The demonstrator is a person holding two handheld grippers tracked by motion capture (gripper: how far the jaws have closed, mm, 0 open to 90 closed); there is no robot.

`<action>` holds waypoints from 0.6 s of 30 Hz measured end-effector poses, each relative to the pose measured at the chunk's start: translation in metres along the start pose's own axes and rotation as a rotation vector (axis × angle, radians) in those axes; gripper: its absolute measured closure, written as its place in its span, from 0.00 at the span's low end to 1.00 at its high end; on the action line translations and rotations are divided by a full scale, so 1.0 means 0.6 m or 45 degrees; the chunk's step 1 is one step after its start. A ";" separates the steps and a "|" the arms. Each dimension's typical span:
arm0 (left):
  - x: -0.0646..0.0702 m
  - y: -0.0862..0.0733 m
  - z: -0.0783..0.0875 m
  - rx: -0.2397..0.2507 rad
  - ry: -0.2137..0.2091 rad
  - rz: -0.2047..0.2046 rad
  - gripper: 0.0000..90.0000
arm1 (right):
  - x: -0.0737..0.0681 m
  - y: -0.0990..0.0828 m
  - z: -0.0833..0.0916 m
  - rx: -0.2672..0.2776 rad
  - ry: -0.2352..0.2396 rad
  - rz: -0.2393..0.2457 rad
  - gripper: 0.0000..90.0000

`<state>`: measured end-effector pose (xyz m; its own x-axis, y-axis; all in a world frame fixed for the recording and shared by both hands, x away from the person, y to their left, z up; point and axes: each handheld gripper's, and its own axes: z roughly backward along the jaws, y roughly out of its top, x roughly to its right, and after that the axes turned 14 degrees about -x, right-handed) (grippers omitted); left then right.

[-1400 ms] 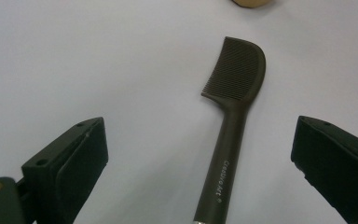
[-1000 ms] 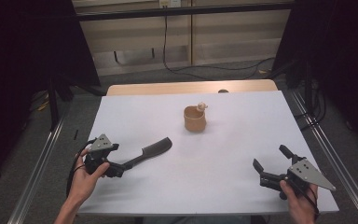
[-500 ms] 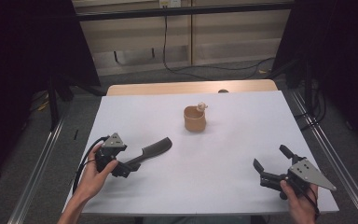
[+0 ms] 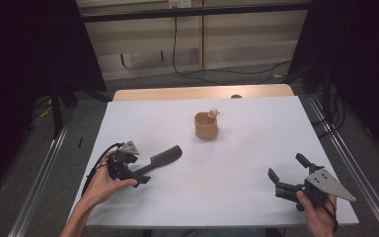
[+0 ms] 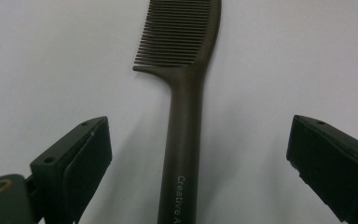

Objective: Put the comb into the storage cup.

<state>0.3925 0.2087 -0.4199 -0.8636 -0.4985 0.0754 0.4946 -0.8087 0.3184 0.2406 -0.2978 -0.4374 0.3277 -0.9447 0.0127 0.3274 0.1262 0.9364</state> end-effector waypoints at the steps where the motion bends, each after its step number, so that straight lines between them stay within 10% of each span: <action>1: 0.002 0.005 -0.002 -0.019 0.014 -0.033 0.08 | 0.000 0.000 0.000 0.000 0.001 0.000 0.00; 18: -0.009 0.034 -0.008 -0.175 -0.005 -0.040 0.40 | 0.000 0.000 0.000 -0.002 0.003 0.001 0.00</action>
<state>0.4079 0.1933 -0.4185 -0.8791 -0.4712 0.0715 0.4758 -0.8593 0.1879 0.2406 -0.2977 -0.4375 0.3299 -0.9439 0.0128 0.3284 0.1275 0.9359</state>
